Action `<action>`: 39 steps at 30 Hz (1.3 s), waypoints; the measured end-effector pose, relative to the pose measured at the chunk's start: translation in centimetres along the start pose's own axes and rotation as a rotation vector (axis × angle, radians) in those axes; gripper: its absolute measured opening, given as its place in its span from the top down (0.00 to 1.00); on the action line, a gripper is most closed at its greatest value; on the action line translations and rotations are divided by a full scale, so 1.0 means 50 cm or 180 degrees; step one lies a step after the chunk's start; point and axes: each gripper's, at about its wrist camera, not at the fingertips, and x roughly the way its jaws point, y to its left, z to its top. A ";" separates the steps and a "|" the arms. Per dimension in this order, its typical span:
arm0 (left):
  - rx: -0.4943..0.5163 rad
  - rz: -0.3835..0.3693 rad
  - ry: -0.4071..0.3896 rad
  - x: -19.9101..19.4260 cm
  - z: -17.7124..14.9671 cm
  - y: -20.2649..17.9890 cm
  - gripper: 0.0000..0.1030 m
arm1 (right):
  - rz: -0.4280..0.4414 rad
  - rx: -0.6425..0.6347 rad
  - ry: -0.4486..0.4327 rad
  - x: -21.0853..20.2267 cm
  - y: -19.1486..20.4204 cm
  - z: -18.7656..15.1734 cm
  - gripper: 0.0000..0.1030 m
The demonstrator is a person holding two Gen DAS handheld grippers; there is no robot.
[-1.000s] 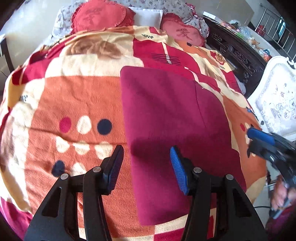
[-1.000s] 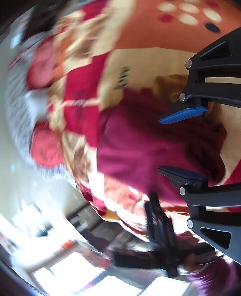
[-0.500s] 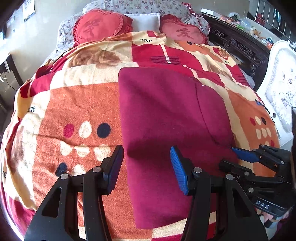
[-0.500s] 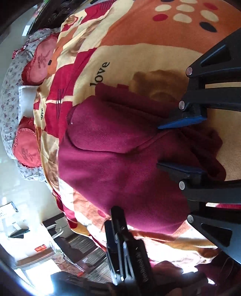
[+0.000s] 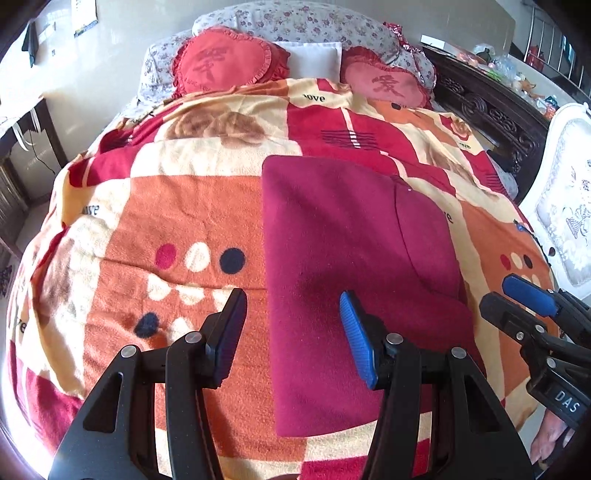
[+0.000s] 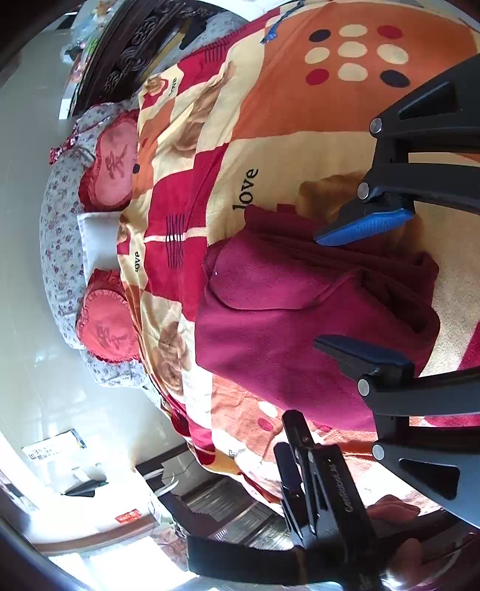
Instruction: Fold small clothes
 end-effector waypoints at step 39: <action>0.0000 0.0037 -0.0158 -0.047 -0.015 0.009 0.49 | -0.0156 0.0153 0.0071 0.021 0.010 -0.002 0.33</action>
